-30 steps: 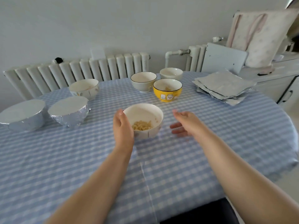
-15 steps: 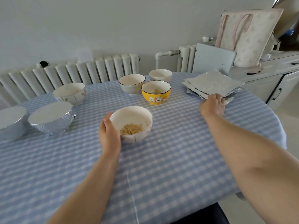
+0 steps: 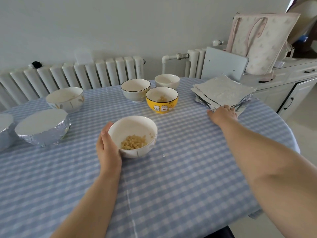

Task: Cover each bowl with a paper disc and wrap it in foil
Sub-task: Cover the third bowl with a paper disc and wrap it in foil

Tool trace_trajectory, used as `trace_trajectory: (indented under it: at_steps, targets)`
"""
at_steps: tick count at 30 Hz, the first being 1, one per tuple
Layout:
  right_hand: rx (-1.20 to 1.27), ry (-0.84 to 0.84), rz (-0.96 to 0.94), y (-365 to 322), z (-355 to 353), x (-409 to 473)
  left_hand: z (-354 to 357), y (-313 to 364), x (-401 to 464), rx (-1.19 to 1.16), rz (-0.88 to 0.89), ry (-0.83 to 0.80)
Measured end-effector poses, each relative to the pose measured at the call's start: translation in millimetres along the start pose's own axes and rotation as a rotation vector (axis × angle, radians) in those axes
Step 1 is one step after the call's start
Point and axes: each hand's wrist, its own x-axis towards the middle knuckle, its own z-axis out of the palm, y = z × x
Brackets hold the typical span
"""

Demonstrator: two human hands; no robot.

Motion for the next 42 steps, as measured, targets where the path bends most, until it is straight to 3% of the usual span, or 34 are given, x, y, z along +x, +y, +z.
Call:
trace_trajectory:
  at_steps: [5,13,18,22,32,37,42]
  targets:
    - [-0.082,-0.022,-0.038,-5.9,-3.9,-1.4,1.0,1.3,-0.7,0.016,0.022,-0.01]
    - [-0.168,0.225,-0.172,-18.5,11.4,-24.0,-1.2,5.4,-4.2,0.044,0.041,-0.009]
    - [-0.028,0.039,-0.07,-14.7,1.4,-25.3,-2.0,4.9,-3.6,0.045,0.03,0.003]
    - [-0.047,0.08,-0.123,-14.9,-4.2,-28.6,-2.4,3.5,-4.1,0.044,0.051,-0.009]
    - [0.343,0.06,-0.134,-7.1,-8.0,-40.8,-6.8,10.1,-9.7,0.061,0.084,0.011]
    - [0.823,0.037,0.06,-11.0,-14.8,-41.0,-8.9,11.4,-11.7,0.059,0.081,0.008]
    - [0.912,0.057,0.138,-14.7,-17.9,-40.7,-7.9,14.6,-14.6,0.049,0.077,0.023]
